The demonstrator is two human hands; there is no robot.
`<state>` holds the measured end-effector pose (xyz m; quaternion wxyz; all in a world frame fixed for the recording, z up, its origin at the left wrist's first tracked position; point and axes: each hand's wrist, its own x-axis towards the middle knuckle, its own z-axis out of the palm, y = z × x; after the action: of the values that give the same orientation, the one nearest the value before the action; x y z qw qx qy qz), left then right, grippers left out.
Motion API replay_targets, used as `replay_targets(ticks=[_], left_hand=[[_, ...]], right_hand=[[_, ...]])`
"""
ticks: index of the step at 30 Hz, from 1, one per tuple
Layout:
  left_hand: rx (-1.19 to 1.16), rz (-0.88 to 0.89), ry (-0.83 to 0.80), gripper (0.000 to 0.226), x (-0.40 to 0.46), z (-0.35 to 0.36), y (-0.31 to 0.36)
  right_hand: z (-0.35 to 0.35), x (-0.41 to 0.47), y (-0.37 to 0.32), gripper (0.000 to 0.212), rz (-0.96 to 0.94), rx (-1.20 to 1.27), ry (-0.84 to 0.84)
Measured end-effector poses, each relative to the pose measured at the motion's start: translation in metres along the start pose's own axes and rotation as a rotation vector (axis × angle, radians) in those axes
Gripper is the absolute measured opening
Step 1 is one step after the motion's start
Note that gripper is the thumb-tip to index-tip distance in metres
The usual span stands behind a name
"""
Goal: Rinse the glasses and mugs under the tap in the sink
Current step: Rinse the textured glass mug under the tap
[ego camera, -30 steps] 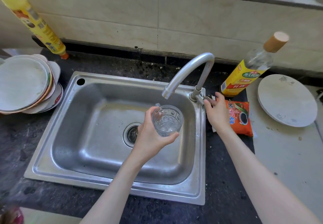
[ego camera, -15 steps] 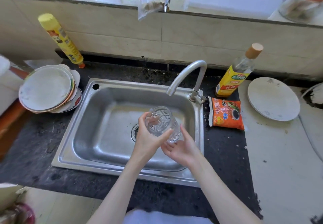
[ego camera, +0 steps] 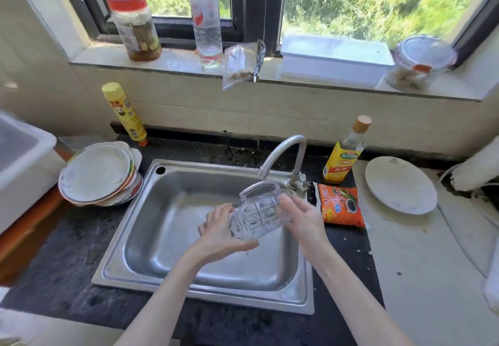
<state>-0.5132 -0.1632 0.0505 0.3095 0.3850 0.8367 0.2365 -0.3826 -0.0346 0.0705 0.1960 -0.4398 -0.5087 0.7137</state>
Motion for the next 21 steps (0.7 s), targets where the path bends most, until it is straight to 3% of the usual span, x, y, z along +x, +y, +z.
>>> replay_targets(ticks=[4,7,12,16,21], left_hand=[[-0.110,0.002,0.006,0.088,-0.006,-0.003,0.005],[-0.197,0.008,0.012,0.087,-0.005,-0.003,0.004],[-0.227,-0.017,-0.252,0.083,-0.008,-0.029,-0.008],[-0.425,0.041,0.029,0.053,-0.001,-0.055,0.009],[-0.346,0.192,0.084,0.025,0.000,-0.069,0.031]], right_hand=[[0.005,-0.012,-0.018,0.072,-0.163,-0.128,0.015],[0.008,-0.012,-0.022,0.073,-0.259,-0.234,-0.002],[0.011,-0.009,-0.041,0.073,-0.401,-0.475,-0.075],[0.016,-0.010,-0.051,0.072,-0.474,-0.620,-0.179],[0.012,-0.010,-0.057,0.078,-0.497,-0.718,-0.338]])
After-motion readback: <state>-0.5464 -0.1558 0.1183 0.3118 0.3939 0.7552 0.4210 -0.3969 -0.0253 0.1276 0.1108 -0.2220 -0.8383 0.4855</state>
